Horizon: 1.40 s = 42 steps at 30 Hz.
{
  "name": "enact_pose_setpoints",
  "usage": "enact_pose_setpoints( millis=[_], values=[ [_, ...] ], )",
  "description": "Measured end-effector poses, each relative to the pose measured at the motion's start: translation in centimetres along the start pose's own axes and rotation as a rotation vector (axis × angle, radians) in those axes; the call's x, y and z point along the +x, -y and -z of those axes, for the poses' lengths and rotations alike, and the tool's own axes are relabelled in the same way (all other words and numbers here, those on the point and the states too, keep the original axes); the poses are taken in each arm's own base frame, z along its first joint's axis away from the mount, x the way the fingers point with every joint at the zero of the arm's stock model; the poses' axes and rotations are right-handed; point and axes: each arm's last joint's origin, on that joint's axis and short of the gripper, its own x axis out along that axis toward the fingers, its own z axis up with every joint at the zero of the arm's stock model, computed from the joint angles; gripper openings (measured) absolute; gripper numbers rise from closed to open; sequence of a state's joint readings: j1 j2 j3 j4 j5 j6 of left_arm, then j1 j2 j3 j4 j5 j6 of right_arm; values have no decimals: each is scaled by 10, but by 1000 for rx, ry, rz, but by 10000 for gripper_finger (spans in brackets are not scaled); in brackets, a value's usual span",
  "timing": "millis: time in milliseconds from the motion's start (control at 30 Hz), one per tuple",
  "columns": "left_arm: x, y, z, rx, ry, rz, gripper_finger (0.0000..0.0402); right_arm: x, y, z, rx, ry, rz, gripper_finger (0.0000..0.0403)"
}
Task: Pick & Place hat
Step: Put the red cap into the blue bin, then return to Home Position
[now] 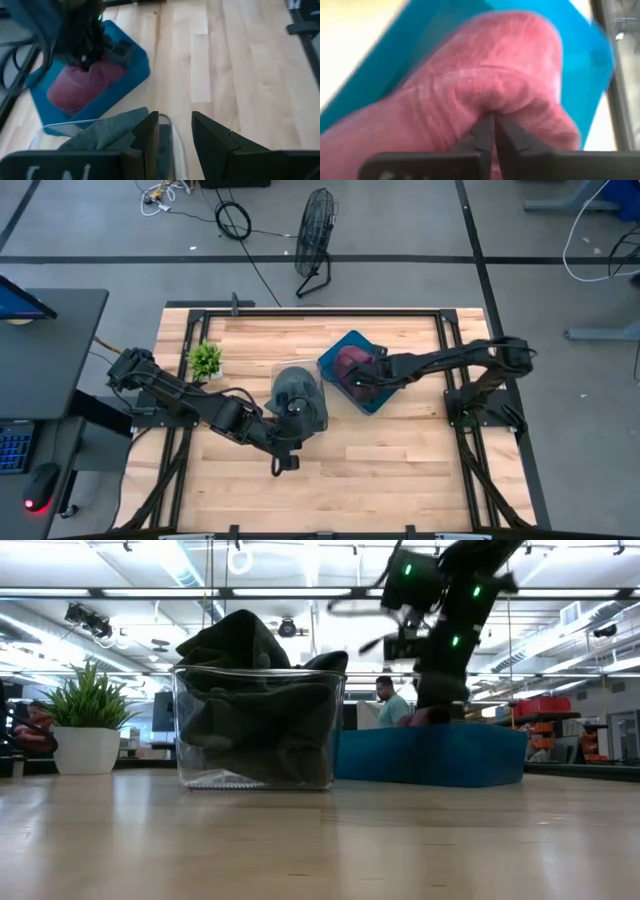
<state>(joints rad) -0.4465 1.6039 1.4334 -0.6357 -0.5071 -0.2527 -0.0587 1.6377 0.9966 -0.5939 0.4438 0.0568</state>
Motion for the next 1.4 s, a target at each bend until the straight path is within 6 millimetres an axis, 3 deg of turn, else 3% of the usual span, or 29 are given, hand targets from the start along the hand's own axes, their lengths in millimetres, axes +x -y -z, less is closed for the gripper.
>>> enact_pose_setpoints(
  millis=[233, 367, 600, 700, 800, 900, 1000, 1233, 1400],
  values=[
    [-1, -4, 4, -35, -28, -69, 119, -52, 9, 2, -20, 162, -25, 70],
    [-16, -13, 8, -107, -64, -89, 119, -85, 15, 6, -5, 273, -41, 109],
    [-78, -41, 14, -221, 14, -220, 119, -168, 33, 12, 92, 496, -127, 140],
    [-108, -55, 21, -250, 47, -244, 119, -203, 47, 22, 122, 593, -162, 137],
    [-134, -69, 32, -274, 78, -307, 119, -226, 58, 40, 121, 683, -191, 132],
    [-152, -78, 45, -282, 76, -352, 119, -234, 65, 63, 128, 737, -218, 127],
    [-161, -81, 53, -310, 75, -372, 119, -228, 67, 85, 180, 770, -255, 123],
    [-136, -59, 89, -296, 71, -288, 119, -197, 56, 119, 238, 863, -319, 123],
    [-136, -72, 118, -384, 75, -227, 119, -192, 59, 135, 250, 937, -341, 123]
  ],
)
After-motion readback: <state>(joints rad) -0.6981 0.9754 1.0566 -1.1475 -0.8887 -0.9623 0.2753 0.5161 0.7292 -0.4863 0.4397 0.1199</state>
